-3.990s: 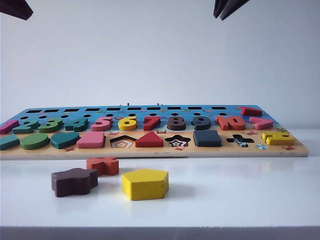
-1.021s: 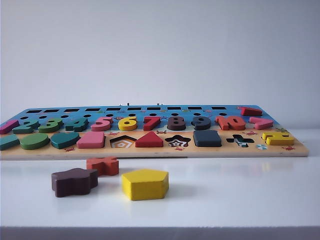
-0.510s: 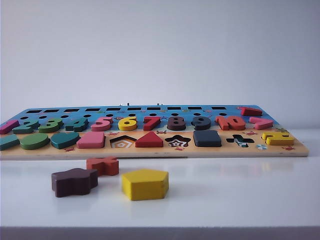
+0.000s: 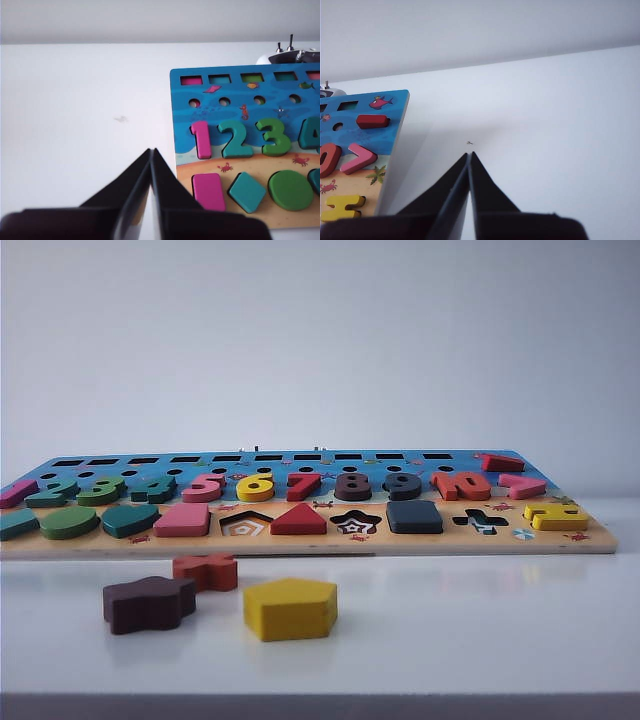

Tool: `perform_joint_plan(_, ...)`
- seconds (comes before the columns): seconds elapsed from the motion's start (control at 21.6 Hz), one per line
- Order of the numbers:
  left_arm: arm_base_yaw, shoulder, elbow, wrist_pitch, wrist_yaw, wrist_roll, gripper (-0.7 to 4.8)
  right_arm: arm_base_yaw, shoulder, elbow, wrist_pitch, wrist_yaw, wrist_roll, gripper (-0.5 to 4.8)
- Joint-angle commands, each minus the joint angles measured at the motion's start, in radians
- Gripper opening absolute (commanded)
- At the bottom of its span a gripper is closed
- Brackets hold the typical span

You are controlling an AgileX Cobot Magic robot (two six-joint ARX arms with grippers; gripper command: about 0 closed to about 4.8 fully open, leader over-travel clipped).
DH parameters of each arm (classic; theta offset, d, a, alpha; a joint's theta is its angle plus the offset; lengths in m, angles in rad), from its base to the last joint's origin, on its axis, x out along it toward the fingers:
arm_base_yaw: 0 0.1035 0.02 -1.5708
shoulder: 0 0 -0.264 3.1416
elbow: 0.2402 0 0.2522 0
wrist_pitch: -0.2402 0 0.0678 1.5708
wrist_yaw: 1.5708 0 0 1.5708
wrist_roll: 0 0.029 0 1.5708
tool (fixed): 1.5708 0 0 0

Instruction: Insert the cube into the slot.

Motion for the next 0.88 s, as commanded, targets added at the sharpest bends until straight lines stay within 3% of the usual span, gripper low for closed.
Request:
perform_joint_plan(0.05,0.0,0.001,-0.028,0.057,-0.003,0.007,0.17,-0.001,-0.002,-0.004,0.015,0.002,0.002,-0.04)
perform_joint_plan(0.88,0.0,0.001,-0.081,0.109,-0.003,0.014,0.17,0.003,-0.002,-0.003,0.015,-0.001,0.003,-0.03)
